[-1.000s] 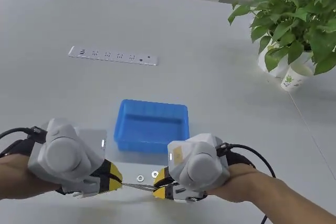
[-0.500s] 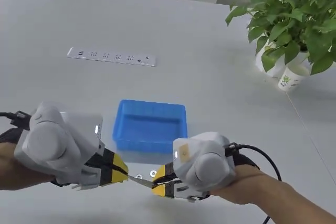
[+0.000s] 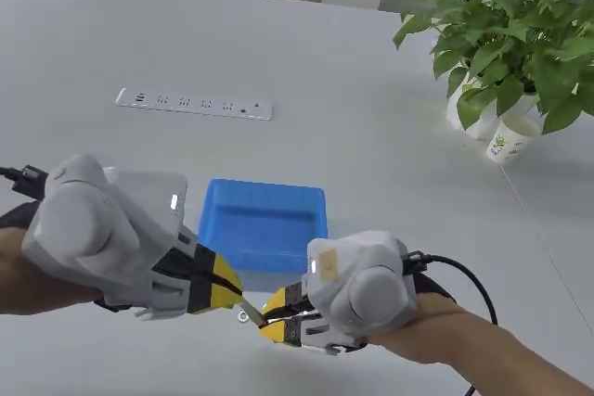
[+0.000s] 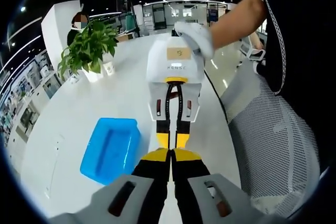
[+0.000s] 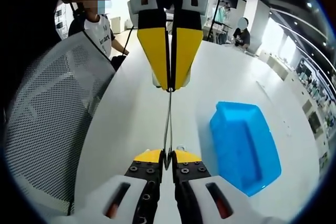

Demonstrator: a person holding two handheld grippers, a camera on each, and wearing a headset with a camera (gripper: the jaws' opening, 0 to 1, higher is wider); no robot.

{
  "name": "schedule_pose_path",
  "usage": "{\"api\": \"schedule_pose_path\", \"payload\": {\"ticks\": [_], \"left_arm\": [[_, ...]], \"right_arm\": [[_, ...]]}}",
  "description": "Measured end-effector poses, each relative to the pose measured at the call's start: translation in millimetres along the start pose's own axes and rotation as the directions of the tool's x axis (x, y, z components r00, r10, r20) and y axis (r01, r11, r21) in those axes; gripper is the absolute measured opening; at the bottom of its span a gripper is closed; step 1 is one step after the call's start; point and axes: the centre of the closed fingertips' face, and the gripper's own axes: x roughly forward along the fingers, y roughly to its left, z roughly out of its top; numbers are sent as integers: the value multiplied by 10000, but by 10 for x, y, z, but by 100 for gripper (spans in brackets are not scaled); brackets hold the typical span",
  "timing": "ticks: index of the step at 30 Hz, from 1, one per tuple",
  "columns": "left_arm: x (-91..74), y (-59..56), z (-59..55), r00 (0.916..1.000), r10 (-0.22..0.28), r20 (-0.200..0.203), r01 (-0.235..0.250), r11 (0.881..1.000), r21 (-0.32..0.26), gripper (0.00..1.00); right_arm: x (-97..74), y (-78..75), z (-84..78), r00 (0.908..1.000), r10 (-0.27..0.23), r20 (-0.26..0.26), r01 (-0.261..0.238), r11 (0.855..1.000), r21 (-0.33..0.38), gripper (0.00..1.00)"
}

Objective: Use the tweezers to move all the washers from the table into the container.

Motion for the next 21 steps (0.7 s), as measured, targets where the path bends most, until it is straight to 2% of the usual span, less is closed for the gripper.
{"api": "schedule_pose_path", "payload": {"ticks": [8,17,21], "left_arm": [[47,-1,94,9997,-126,207,125,9999,57,4],[146,-26,33,9994,-333,-62,334,9992,235,4],[147,-28,32,9992,-401,-44,402,9990,198,4]], "right_arm": [[49,21,55,9995,-29,321,19,9995,317,9],[92,75,-38,9999,106,9,-106,9996,252,9],[80,75,-44,9999,73,73,-75,9993,353,9]]}}
